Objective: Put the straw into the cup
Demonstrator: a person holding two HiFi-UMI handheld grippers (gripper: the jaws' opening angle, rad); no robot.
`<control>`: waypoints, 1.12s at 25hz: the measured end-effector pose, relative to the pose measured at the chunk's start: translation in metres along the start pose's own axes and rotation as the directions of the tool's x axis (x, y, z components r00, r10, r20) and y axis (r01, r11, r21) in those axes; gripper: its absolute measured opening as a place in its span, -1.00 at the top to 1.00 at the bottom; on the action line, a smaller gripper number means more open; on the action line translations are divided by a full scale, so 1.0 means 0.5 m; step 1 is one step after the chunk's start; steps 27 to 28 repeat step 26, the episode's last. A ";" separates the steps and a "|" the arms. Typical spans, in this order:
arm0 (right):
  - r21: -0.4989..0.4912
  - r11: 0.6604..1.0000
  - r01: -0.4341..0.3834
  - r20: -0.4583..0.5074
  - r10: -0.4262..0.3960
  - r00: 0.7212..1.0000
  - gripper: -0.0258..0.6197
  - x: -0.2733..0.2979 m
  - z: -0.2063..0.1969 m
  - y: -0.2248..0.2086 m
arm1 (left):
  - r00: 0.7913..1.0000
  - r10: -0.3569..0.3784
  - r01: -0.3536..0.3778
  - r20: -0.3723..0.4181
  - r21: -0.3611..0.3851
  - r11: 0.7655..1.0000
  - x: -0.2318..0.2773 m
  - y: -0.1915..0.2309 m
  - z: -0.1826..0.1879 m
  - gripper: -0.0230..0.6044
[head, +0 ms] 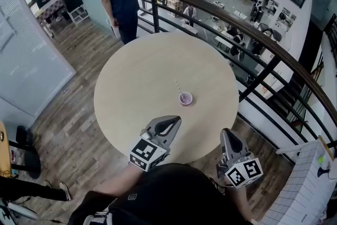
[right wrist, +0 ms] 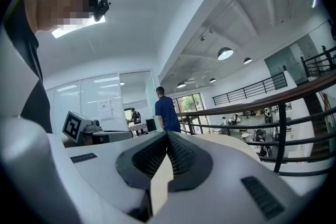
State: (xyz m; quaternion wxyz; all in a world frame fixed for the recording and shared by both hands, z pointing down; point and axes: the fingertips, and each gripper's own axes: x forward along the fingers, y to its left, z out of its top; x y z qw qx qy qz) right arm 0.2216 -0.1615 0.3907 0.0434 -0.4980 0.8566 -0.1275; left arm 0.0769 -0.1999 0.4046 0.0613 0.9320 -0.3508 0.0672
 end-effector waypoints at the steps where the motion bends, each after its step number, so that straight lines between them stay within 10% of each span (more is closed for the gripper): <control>1: -0.003 1.000 0.000 0.000 0.000 1.000 0.85 -0.001 0.000 0.001 | 1.000 0.001 -0.001 0.000 -0.001 1.000 -0.001 -0.001 -0.001 0.91; 28: -0.002 0.999 -0.040 -0.029 0.040 0.999 0.86 0.016 -0.020 0.035 | 0.999 0.034 -0.034 -0.009 -0.007 0.999 -0.030 0.024 -0.015 0.91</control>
